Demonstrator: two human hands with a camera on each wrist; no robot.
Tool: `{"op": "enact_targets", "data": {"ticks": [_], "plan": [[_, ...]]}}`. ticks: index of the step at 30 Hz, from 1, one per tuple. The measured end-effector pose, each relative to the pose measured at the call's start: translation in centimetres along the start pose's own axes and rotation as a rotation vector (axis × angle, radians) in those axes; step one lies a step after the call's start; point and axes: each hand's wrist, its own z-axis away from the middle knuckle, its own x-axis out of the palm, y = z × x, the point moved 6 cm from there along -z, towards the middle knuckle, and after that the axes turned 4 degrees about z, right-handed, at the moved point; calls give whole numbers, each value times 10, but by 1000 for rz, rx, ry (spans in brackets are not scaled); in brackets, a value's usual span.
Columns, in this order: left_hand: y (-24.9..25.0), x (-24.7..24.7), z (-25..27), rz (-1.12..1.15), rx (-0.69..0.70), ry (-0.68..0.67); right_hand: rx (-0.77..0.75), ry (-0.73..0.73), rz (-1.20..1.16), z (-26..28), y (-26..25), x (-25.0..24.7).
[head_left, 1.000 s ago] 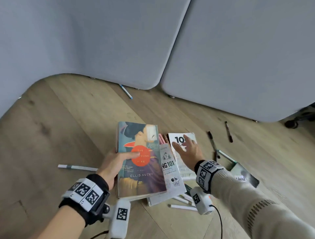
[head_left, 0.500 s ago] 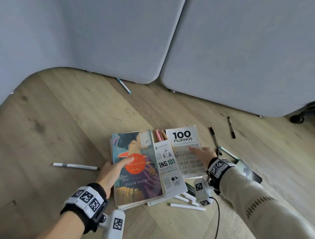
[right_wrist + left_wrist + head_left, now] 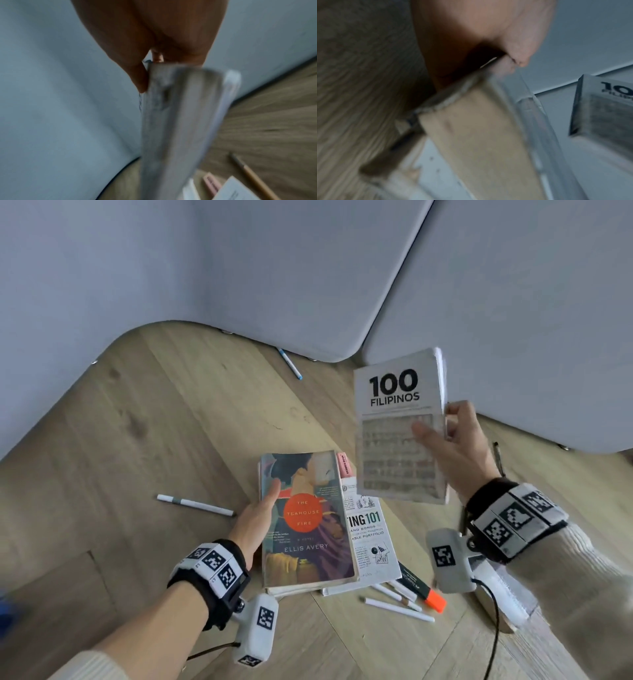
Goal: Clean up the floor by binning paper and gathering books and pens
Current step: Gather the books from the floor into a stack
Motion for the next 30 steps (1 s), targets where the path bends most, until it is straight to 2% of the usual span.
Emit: {"op": "enact_targets", "data": {"ticks": [2,4,5,7,10,13,15,18,20,22,23,25,27,30], "plan": [[5,2,0,78,46,-83,69,-113,-173,8,5,24],[6,3,2,149,71,-155,213,-215,-192,22,32,62],[5,4,4,172,55,-195,251,-296,-111,32,45,85],[4,9,11,138,21,-270,208,-462,115,56,56,123],[6,9,16,21,73,-263,66,-426,210,71,46,144],[8,8,15,66,126,-243,70,-447,167,70,47,153],[12,6,17,135,164,-216,136,-462,101,69,51,151],[21,-5,24,189,298,-166,210,-487,-204,62,52,144],[35,-11,32,198,423,-182,192,-635,-378,57,33,140],[57,-15,41,141,562,-249,98,-779,-400,50,6,137],[69,-16,44,93,622,-275,60,-797,-386,45,-6,134],[97,-24,48,-8,734,-263,-2,-731,-345,27,-20,131],[119,-35,47,-118,806,-187,-59,-633,-258,7,-21,138],[132,-50,37,-242,821,-54,-83,-531,-171,-16,-11,160]]}}
